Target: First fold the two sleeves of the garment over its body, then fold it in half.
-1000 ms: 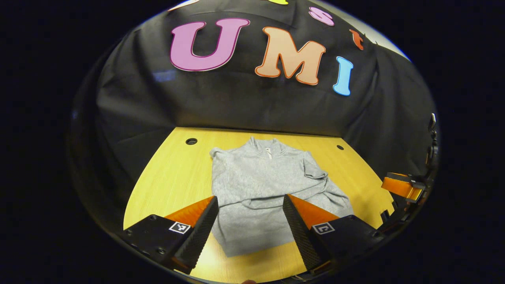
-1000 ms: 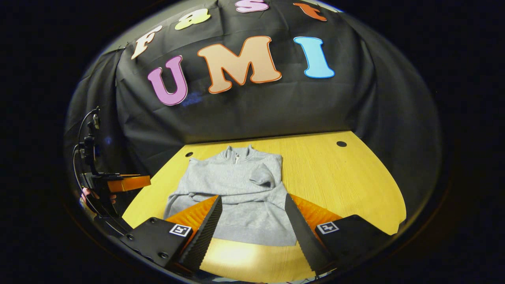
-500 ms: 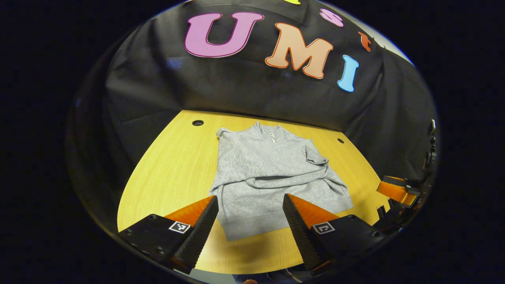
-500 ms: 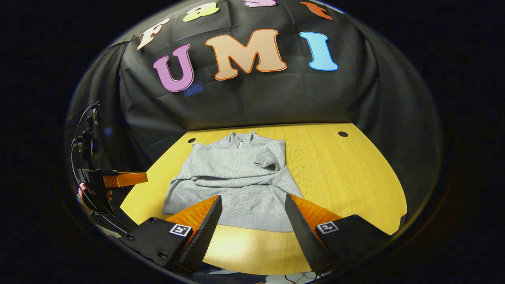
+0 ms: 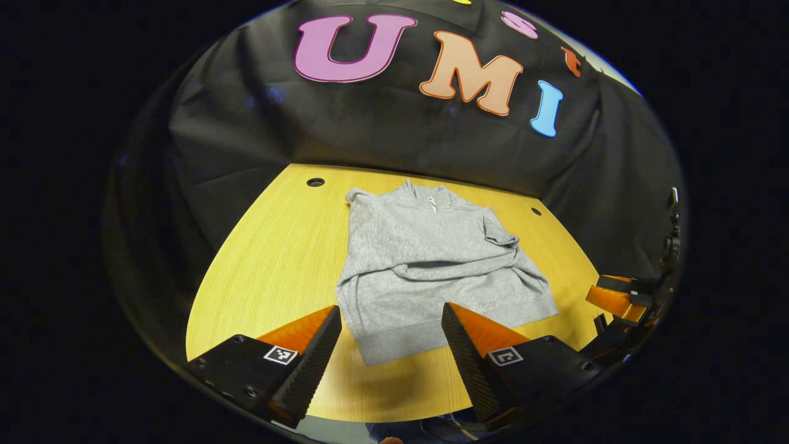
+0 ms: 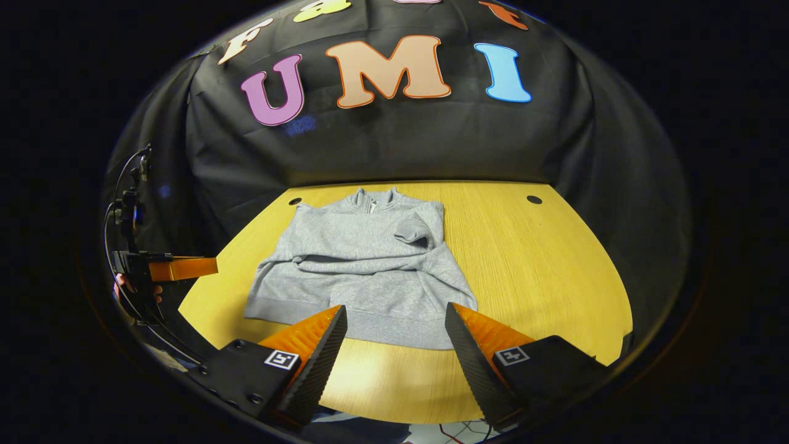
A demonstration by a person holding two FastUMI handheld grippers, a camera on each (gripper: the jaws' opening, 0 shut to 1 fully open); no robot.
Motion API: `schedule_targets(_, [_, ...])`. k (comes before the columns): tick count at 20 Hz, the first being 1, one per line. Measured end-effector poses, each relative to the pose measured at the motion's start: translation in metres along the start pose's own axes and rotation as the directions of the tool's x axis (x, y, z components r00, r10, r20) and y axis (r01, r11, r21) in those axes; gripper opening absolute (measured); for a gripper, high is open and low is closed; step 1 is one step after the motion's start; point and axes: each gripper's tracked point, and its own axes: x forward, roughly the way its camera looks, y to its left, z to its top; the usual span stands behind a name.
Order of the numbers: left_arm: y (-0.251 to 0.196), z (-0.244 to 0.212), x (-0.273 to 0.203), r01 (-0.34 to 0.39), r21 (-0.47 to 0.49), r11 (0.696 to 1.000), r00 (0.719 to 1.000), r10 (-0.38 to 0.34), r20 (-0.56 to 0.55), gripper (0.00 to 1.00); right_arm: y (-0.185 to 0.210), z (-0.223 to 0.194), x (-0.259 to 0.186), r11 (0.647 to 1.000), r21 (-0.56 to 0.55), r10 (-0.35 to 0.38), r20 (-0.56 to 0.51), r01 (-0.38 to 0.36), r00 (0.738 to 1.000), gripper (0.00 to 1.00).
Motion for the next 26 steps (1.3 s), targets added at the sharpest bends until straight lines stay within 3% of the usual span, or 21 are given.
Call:
schedule_targets(8, [-0.005, -0.035, 0.024, 0.001, -0.017, 1.0, 0.999, -0.002, -0.047, 0.95, -0.02, -0.018, 0.02, 0.999, -0.016, -0.031, -0.036, 0.03, 0.999, 0.99])
schedule_targets(17, [0.01, -0.092, 0.08, -0.097, -0.035, 0.995, 0.983, 0.09, -0.163, 0.96, -0.066, -0.081, 0.09, 0.996, -0.009, -0.086, -0.192, 0.086, 0.978, 0.96])
schedule_targets(26, [0.024, -0.101, 0.096, -0.171, -0.022, 0.985, 0.969, 0.164, -0.185, 0.91, -0.075, -0.099, 0.108, 0.995, -0.012, -0.096, -0.257, 0.097, 0.962, 0.99])
